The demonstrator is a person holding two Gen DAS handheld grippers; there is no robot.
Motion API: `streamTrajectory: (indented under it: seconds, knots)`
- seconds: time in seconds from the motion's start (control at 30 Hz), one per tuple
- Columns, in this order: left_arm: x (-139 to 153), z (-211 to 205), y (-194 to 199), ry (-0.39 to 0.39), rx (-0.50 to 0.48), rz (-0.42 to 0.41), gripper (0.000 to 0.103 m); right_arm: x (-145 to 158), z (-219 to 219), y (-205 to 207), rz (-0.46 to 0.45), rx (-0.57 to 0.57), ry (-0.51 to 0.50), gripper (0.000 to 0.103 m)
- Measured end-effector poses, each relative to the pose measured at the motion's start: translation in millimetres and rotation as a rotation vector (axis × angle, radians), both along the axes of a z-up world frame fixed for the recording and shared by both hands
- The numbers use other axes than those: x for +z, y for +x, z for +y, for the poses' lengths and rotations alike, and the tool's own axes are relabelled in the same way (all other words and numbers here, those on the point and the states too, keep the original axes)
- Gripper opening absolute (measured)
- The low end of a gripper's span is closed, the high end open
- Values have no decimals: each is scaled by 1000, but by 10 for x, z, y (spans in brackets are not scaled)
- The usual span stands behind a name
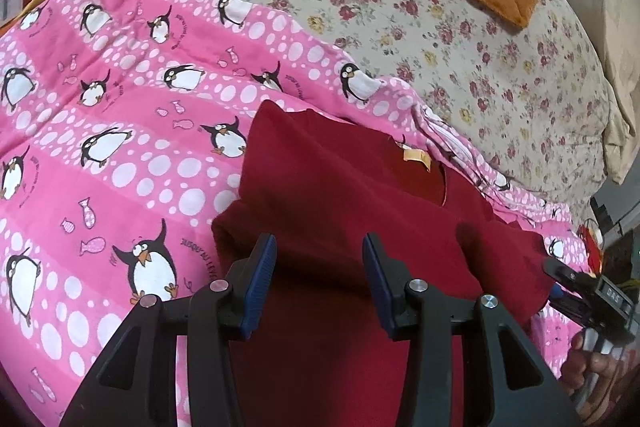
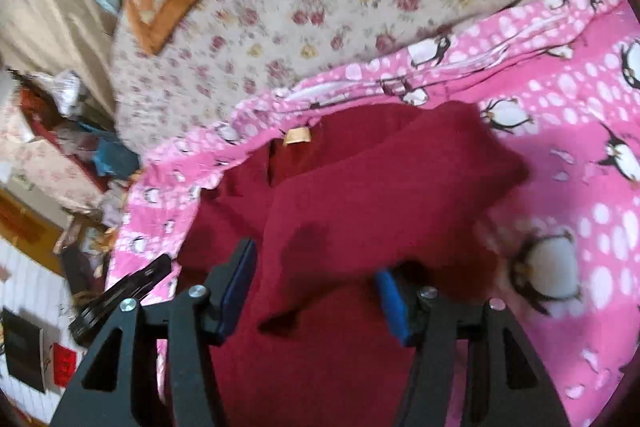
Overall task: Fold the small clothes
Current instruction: 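Fold the sweatshirt side over the body with the right gripper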
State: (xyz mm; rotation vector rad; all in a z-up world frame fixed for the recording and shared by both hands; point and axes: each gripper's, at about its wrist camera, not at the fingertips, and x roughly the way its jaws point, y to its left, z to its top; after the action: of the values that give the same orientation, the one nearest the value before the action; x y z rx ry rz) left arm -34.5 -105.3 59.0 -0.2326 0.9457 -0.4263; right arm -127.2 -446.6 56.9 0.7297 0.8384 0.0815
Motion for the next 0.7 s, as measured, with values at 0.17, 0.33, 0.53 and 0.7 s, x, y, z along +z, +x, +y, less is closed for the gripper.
streamTrajectory:
  seconds: [0.17, 0.33, 0.53, 0.7]
  knots:
    - [32, 127, 73, -43, 26, 8, 24, 255, 758, 224, -111, 226, -99, 61]
    - [29, 230, 110, -78, 52, 33, 24, 97, 1573, 169, -40, 526, -254, 61]
    - [50, 245, 88, -79, 52, 22, 24, -7, 1726, -130, -2, 578, -444, 61]
    - [50, 245, 76, -71, 51, 19, 24, 71, 1331, -95, -15, 398, -377, 68]
